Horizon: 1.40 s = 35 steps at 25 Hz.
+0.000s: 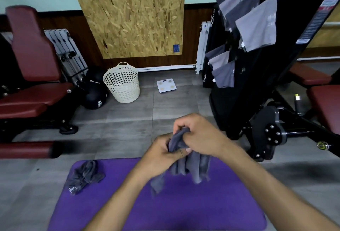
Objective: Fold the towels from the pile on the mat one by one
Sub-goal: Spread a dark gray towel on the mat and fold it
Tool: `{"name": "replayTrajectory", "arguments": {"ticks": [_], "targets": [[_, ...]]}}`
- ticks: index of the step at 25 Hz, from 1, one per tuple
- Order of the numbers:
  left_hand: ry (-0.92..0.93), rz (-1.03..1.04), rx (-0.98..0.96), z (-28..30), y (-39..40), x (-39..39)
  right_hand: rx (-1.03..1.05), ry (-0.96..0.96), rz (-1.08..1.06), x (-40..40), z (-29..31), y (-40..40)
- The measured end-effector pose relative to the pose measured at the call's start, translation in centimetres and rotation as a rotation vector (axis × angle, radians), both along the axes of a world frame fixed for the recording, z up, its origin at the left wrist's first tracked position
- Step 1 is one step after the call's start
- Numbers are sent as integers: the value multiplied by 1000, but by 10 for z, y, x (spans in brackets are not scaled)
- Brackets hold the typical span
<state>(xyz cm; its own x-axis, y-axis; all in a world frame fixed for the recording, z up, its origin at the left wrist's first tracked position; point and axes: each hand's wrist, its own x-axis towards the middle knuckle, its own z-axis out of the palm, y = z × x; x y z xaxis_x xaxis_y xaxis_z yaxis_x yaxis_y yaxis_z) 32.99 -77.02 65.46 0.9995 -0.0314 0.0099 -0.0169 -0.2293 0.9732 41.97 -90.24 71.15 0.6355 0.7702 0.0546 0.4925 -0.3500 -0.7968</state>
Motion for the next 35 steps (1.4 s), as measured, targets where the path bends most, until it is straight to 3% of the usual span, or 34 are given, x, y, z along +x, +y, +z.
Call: {"name": "replayTrajectory", "arguments": {"ticks": [2, 3, 4, 6, 7, 8, 12, 16, 18, 22, 24, 26, 28, 31, 33, 35], "targets": [[-46, 167, -80, -8, 3, 5, -4, -91, -108, 5, -7, -4], [-63, 211, -29, -16, 12, 3, -18, -120, -149, 10, -12, -10], [-79, 231, 85, -27, 21, 0, -28, -129, -162, 13, -16, -15], [-99, 240, 508, -46, 28, -9, -65, -128, -134, 12, -22, -21], [-86, 260, 640, -54, 26, -13, -81, -136, -120, 10, -25, -21], [-57, 289, 642, -62, 23, -17, -84, -148, -114, 8, -27, -21], [31, 479, 420, -90, 36, -25, -46, -227, -227, 23, -33, -43], [100, 849, 91, -104, 79, -42, -63, -335, -437, 48, -41, -85], [85, 922, -9, -101, 98, -50, -69, -290, -531, 55, -53, -103], [-26, 693, 329, -89, 138, -64, -251, -285, -538, 53, -95, -128], [41, 550, 494, -92, 157, -72, -493, -309, -497, 46, -120, -138], [121, 403, 534, -98, 169, -83, -784, -293, -467, 34, -146, -151], [195, 346, 464, -103, 181, -97, -933, -308, -472, 22, -167, -169], [292, 209, 433, -109, 202, -119, -1068, -361, -552, 10, -183, -183], [389, 117, 588, -118, 214, -132, -1108, -349, -539, 6, -191, -178], [449, 104, 816, -131, 226, -145, -915, -60, -517, 0, -197, -166]]}}
